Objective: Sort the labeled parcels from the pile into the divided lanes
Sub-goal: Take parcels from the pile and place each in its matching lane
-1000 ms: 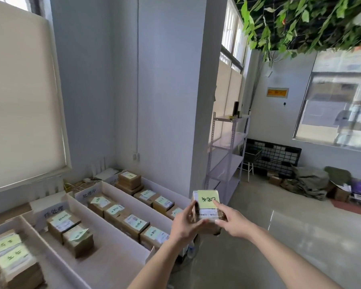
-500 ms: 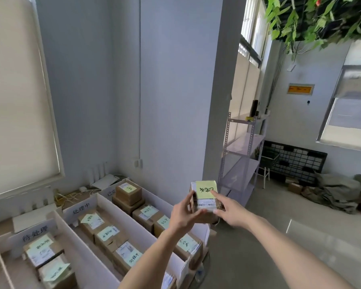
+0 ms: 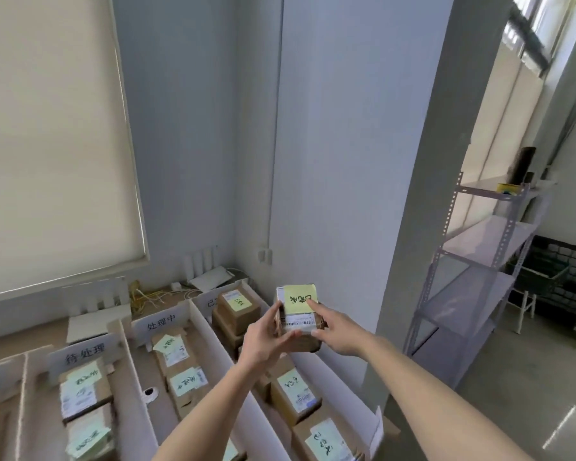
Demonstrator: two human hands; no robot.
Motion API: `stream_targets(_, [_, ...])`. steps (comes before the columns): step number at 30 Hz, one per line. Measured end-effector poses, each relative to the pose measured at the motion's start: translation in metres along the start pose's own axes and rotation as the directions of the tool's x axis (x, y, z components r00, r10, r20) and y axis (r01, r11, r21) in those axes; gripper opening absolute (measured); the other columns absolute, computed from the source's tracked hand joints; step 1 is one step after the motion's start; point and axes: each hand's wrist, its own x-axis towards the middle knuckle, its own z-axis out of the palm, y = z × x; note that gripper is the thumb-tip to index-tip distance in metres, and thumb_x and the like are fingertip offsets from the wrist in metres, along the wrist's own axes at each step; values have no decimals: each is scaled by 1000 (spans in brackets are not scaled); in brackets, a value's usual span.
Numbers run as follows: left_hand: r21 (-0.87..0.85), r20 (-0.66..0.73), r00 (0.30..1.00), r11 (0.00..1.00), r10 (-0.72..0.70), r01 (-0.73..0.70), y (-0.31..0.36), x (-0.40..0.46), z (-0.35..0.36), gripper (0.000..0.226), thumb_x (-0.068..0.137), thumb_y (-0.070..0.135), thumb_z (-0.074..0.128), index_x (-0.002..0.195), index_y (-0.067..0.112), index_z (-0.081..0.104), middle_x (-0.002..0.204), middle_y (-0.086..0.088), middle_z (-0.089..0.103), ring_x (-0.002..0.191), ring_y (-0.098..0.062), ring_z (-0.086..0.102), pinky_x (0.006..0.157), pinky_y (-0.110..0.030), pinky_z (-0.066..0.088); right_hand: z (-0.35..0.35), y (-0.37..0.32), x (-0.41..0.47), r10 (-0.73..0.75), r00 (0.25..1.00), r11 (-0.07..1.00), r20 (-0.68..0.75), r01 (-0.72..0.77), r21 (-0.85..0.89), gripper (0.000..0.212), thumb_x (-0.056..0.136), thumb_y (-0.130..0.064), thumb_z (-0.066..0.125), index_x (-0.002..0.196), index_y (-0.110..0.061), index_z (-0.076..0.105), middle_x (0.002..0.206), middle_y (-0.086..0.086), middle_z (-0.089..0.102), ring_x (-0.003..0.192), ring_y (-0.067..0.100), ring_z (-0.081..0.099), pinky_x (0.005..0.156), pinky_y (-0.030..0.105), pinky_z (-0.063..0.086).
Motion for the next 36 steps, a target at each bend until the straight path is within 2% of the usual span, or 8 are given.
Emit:
stream_targets(5, [17, -117, 984, 991, -132, 135, -51, 65, 20, 89, 77, 46, 80, 152, 30, 35, 131, 4, 64, 113, -10, 63, 95, -36, 55, 4, 42, 114, -110, 983, 994, 148, 111, -1, 74, 101, -18, 60, 161, -32, 18, 162, -3, 35, 142, 18, 41, 120, 39, 33])
stream_targets(10, [12, -217, 929, 951, -300, 310, -95, 101, 50, 82, 82, 33, 80, 151, 30, 37, 122, 4, 68, 98, -3, 63, 77, -9, 49, 25, 87, 197, -150, 944, 989, 293, 143, 44, 77, 99, -24, 65, 161, -31, 20, 156, -15, 35, 137, 8, 43, 119, 31, 35])
stream_targets(14, [-6, -256, 892, 923, -374, 385, -137, 119, 74, 83, 81, 33, 80, 152, 29, 36, 114, 14, 66, 102, 1, 64, 86, -19, 54, 54, 124, 244, -191, 902, 981, 387, 171, 87, 76, 100, -25, 63, 161, -30, 18, 157, -17, 31, 141, 6, 38, 120, 31, 33])
stream_targets(18, [-5, -260, 851, 882, -456, 471, -179, 134, 98, 85, 82, 33, 79, 153, 31, 33, 118, 15, 64, 106, 1, 62, 82, -12, 51, 86, 157, 280, -184, 876, 983, 446, 152, 106, 77, 101, -24, 62, 161, -36, 17, 162, -18, 25, 147, 9, 32, 122, 36, 32])
stream_targets(22, [6, -271, 813, 844, -515, 537, -217, 148, 116, 88, 82, 37, 78, 155, 33, 28, 123, 15, 63, 107, -2, 61, 92, -27, 54, 117, 185, 314, -187, 852, 982, 489, 151, 111, 79, 100, -28, 63, 158, -48, 13, 167, -17, 17, 152, 12, 26, 123, 45, 30])
stream_targets(25, [9, -283, 787, 819, -548, 574, -237, 156, 121, 89, 82, 39, 79, 154, 35, 27, 127, 12, 62, 111, -5, 60, 95, -30, 53, 133, 192, 329, -157, 843, 987, 515, 125, 97, 77, 101, -21, 60, 160, -43, 14, 168, -13, 12, 153, 15, 23, 124, 45, 28])
stream_targets(31, [13, -278, 754, 782, -596, 623, -268, 171, 127, 89, 84, 38, 77, 155, 33, 24, 124, 17, 59, 104, 0, 56, 88, -18, 47, 156, 207, 360, -145, 835, 989, 530, 104, 106, 74, 103, -13, 56, 161, -35, 16, 167, -8, 19, 154, 16, 20, 124, 43, 25])
stream_targets(36, [-10, -261, 736, 764, -624, 645, -277, 180, 133, 88, 84, 34, 77, 155, 32, 24, 136, 9, 57, 114, -6, 58, 97, -28, 52, 162, 218, 374, -146, 819, 989, 554, 116, 90, 75, 103, -15, 56, 161, -38, 14, 168, -9, 15, 155, 16, 15, 125, 46, 23])
